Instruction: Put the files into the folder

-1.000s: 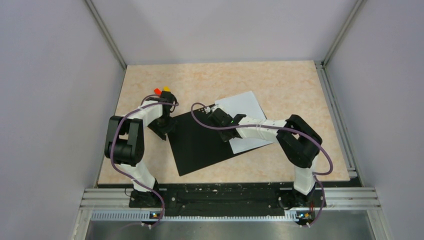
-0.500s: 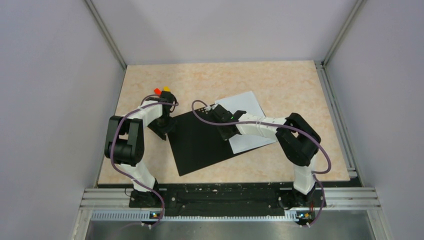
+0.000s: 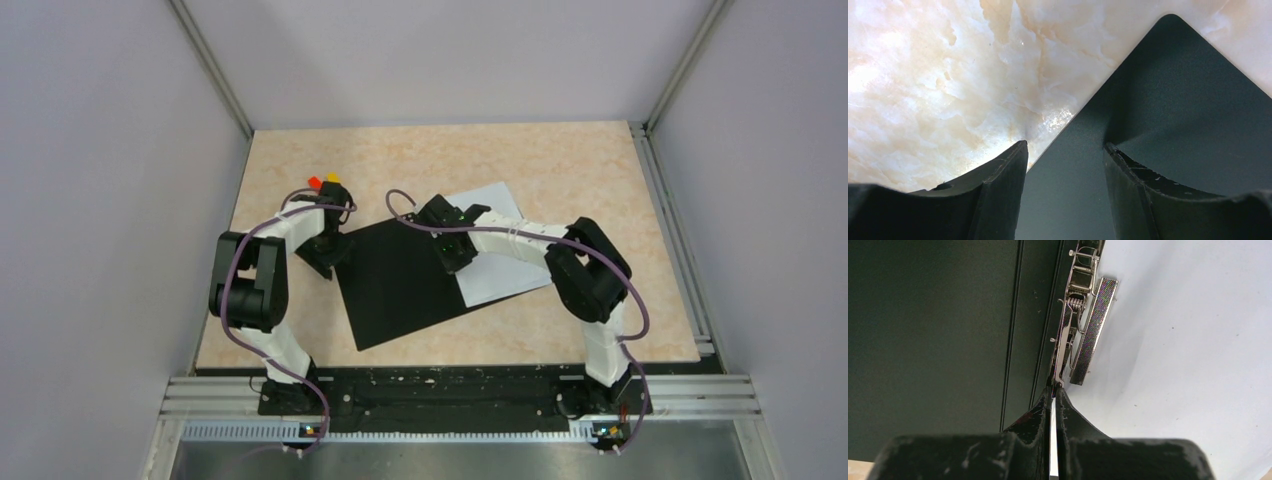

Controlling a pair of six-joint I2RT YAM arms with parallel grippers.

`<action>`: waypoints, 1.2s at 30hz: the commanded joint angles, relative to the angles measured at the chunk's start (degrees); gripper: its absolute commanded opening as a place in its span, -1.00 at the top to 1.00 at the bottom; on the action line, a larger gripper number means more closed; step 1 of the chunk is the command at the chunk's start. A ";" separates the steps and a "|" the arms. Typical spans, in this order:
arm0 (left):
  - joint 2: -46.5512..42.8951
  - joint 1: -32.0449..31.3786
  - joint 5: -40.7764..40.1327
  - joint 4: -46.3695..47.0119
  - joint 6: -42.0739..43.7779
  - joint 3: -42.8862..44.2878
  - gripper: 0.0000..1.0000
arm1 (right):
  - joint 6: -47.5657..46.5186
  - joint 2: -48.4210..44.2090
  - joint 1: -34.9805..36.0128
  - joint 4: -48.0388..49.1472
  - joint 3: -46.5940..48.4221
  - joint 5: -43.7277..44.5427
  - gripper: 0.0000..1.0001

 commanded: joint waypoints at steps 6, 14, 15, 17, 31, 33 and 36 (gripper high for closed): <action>3.13 0.36 -1.55 4.27 -1.04 -2.83 -0.25 | -0.15 10.09 -0.48 -4.35 4.24 -7.10 1.00; 2.69 0.28 -1.65 4.75 -1.18 -3.34 -0.25 | -1.15 13.70 -0.84 -8.93 10.32 -9.56 1.00; 2.72 0.27 -1.67 4.75 -1.18 -3.36 -0.25 | -1.27 14.09 -0.83 -9.51 11.11 -9.82 1.00; 2.72 0.27 -1.64 4.77 -1.17 -3.37 -0.25 | -1.32 14.84 -0.85 -10.43 12.44 -10.02 1.00; 1.53 -0.88 -3.50 5.80 -1.72 -4.55 -0.25 | -1.71 21.23 -0.83 -17.14 19.59 -10.58 1.00; 1.26 -1.32 -4.16 6.01 -2.00 -4.79 -0.25 | -1.82 22.23 -0.94 -18.17 21.42 -11.15 1.00; 1.03 -2.02 -5.02 6.07 -2.45 -4.95 -0.25 | -2.01 23.78 -0.93 -19.69 24.83 -12.06 1.00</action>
